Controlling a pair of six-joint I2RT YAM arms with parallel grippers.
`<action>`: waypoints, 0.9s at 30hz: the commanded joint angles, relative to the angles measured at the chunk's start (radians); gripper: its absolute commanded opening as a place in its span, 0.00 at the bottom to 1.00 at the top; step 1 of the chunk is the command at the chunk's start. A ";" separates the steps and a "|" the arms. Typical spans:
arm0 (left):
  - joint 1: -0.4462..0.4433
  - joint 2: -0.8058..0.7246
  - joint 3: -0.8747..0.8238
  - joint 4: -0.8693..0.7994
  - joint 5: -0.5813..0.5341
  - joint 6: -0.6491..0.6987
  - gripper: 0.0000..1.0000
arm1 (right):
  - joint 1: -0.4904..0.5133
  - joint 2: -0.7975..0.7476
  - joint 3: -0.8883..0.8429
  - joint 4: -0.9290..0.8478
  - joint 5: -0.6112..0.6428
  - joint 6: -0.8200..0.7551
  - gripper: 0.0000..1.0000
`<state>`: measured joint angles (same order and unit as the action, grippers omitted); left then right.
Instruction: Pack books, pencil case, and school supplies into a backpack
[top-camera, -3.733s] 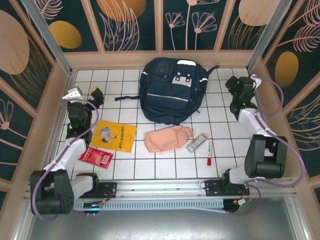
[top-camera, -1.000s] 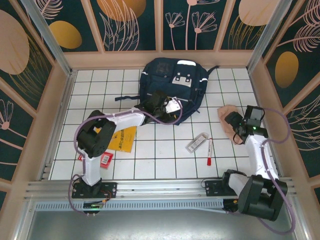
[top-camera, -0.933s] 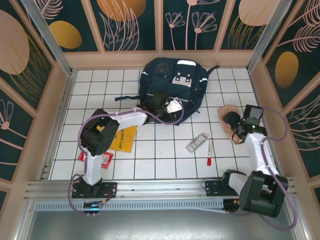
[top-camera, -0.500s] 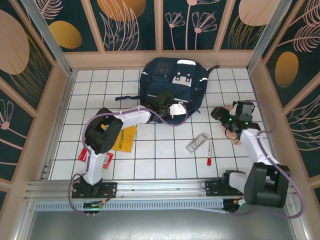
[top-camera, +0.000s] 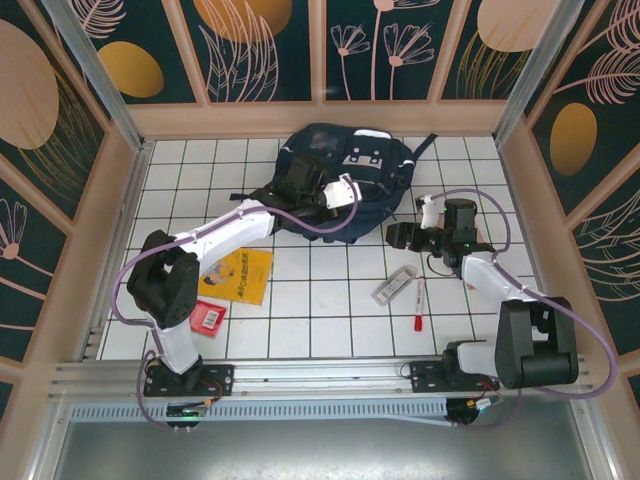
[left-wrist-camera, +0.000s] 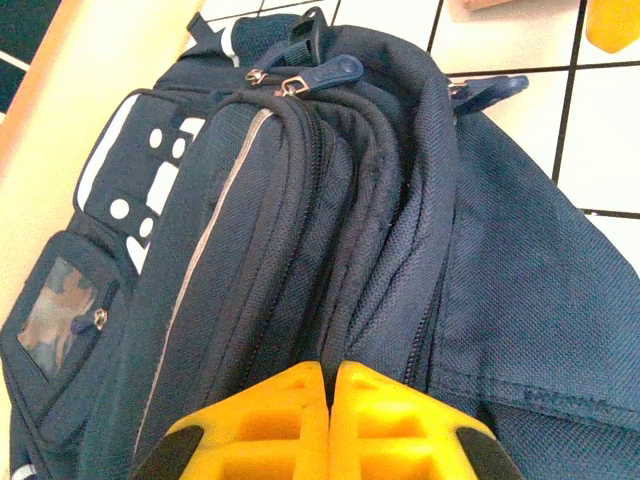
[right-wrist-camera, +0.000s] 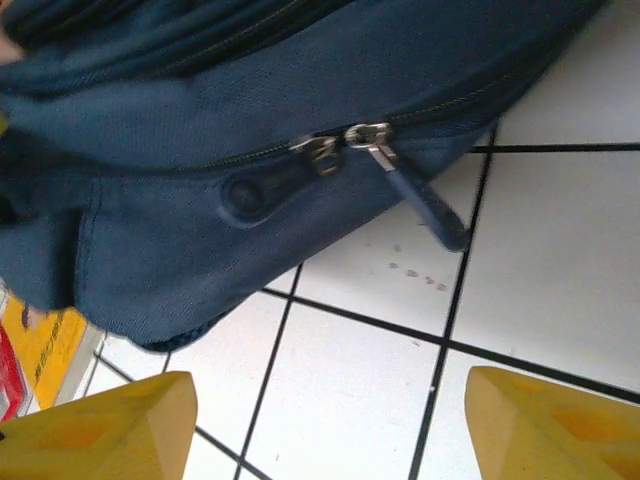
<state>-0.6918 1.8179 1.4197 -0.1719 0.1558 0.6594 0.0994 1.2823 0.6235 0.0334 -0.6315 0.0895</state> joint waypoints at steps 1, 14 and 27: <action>0.014 -0.059 0.044 -0.031 0.072 -0.034 0.00 | 0.018 -0.012 -0.001 0.098 -0.065 -0.150 0.63; 0.037 -0.098 0.006 -0.057 0.192 -0.040 0.00 | 0.057 0.103 0.051 0.171 0.172 -0.206 0.66; 0.039 -0.134 0.018 -0.136 0.263 0.016 0.00 | -0.056 0.237 0.190 -0.093 -0.069 -0.298 0.68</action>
<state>-0.6533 1.7668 1.4155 -0.3157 0.3328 0.6506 0.0391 1.4830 0.7776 0.0525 -0.5903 -0.1436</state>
